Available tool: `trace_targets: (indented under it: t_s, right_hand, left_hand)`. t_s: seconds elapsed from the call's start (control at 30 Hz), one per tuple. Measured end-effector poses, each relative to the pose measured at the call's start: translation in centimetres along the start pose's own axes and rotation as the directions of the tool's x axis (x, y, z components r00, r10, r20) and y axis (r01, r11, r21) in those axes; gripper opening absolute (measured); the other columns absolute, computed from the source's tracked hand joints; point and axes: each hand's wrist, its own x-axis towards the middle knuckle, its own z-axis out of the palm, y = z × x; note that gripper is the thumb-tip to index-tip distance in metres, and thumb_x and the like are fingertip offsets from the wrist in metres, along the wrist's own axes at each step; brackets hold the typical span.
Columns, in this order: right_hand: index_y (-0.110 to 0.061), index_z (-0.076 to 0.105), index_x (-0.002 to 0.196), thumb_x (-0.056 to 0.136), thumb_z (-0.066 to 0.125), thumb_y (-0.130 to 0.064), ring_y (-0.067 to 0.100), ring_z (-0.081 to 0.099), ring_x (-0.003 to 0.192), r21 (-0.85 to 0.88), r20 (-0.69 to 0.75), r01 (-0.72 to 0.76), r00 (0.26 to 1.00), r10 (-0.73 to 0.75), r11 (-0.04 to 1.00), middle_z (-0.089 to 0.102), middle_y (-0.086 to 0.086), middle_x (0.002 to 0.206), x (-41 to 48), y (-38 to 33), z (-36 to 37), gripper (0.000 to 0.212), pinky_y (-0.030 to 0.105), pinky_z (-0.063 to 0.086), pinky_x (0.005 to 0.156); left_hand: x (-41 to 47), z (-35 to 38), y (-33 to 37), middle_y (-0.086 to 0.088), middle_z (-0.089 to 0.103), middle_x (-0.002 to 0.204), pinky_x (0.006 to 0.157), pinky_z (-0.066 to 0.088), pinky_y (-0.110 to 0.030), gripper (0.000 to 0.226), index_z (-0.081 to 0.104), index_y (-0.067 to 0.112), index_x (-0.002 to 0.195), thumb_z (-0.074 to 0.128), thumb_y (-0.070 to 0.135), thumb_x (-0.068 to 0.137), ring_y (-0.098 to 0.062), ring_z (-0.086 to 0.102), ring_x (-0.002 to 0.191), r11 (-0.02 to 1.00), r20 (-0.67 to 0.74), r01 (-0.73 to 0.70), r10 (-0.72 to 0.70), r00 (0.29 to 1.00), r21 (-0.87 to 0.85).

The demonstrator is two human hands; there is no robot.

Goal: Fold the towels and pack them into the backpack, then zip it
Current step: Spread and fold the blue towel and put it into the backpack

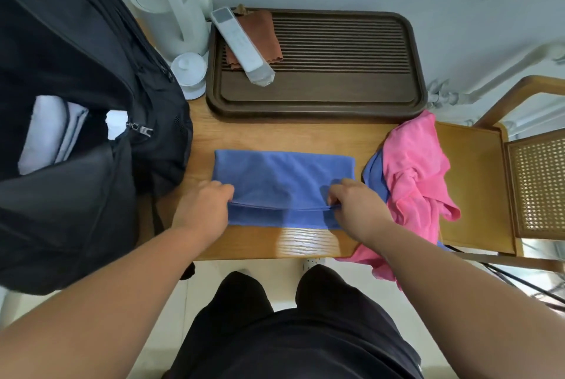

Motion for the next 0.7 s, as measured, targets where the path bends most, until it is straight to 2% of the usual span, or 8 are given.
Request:
trace_targets:
  t_s: [0.13,0.23,0.3,0.37,0.47,0.53,0.63,0.7]
  right_hand:
    - [-0.013,0.063,0.077,0.063,0.073,0.009,0.033,0.054,0.066,-0.089,-0.203,0.041,0.977,-0.059,0.995,0.049,0.007,0.077,-1.6,-0.2,1.1,0.028,0.039,0.044,0.052]
    - [-0.015,0.065,0.077,0.061,0.077,0.007,0.031,0.053,0.062,-0.168,-0.202,0.068,0.974,-0.102,0.984,0.049,0.006,0.076,-2.6,-0.7,1.6,0.031,0.035,0.04,0.054]
    - [-0.016,0.067,0.077,0.059,0.08,0.004,0.031,0.054,0.061,-0.225,-0.166,0.061,0.981,-0.1,0.973,0.051,0.006,0.075,-3.1,-1.0,2.0,0.03,0.034,0.037,0.056]
    - [-0.019,0.069,0.081,0.063,0.079,0.0,0.031,0.056,0.068,-0.286,-0.124,0.024,0.99,-0.062,0.958,0.053,0.005,0.079,-3.4,-1.3,2.3,0.028,0.035,0.036,0.06]
    - [-0.026,0.066,0.102,0.085,0.06,-0.009,0.03,0.055,0.1,-0.283,-0.039,-0.078,0.997,0.07,0.956,0.055,0.002,0.103,-3.6,-1.6,2.7,0.025,0.038,0.036,0.075]
    - [-0.033,0.061,0.109,0.09,0.052,-0.013,0.026,0.049,0.111,-0.266,0.008,-0.153,0.987,0.161,0.952,0.052,-0.002,0.112,-3.9,-1.4,2.8,0.028,0.038,0.034,0.081]
    - [-0.033,0.063,0.1,0.087,0.057,-0.014,0.026,0.05,0.103,-0.23,-0.001,-0.192,0.98,0.197,0.954,0.053,-0.005,0.106,-4.0,-0.9,3.1,0.024,0.036,0.031,0.077]
    - [-0.031,0.067,0.091,0.078,0.064,-0.017,0.029,0.053,0.095,-0.232,-0.028,-0.18,0.984,0.179,0.956,0.055,-0.003,0.096,-3.8,-0.7,3.2,0.019,0.036,0.031,0.073]
  left_hand:
    - [-1.1,-1.1,0.2,-0.004,0.052,0.07,0.056,0.031,-0.034,0.024,0.055,0.016,0.07,0.072,0.0,0.066,-0.029,0.052,0.067,0.978,-0.179,-0.131,0.16,0.971,0.163]
    - [-2.0,-1.3,0.1,-0.003,0.048,0.068,0.058,0.024,-0.032,0.03,0.053,0.017,0.065,0.077,0.0,0.058,-0.028,0.05,0.063,0.96,-0.162,-0.179,0.216,0.963,0.217]
    - [-2.4,-0.8,0.0,-0.003,0.046,0.067,0.058,0.025,-0.032,0.03,0.054,0.017,0.064,0.077,-0.001,0.058,-0.027,0.049,0.063,0.953,-0.134,-0.194,0.229,0.964,0.233]
    - [-2.9,-0.4,0.2,-0.002,0.049,0.072,0.06,0.035,-0.035,0.024,0.057,0.019,0.07,0.072,0.001,0.066,-0.026,0.051,0.07,0.953,-0.064,-0.196,0.215,0.974,0.231]
    - [-3.6,0.4,0.3,0.003,0.053,0.094,0.08,0.043,-0.034,0.013,0.057,0.024,0.093,0.053,0.013,0.089,-0.02,0.052,0.094,0.963,0.099,-0.157,0.139,0.985,0.219]
    - [-3.9,0.7,0.3,0.005,0.055,0.097,0.082,0.047,-0.033,0.008,0.058,0.024,0.096,0.051,0.024,0.093,-0.018,0.053,0.096,0.978,0.118,-0.131,0.113,0.987,0.163]
    - [-3.9,1.0,0.3,0.004,0.055,0.087,0.07,0.044,-0.032,0.017,0.06,0.023,0.09,0.054,0.038,0.095,-0.018,0.055,0.088,0.996,0.049,-0.071,0.068,0.996,0.058]
    - [-3.6,0.8,0.5,0.004,0.055,0.088,0.068,0.041,-0.031,0.025,0.062,0.022,0.094,0.052,0.045,0.097,-0.019,0.055,0.087,1.0,0.008,-0.009,0.009,1.0,-0.009]
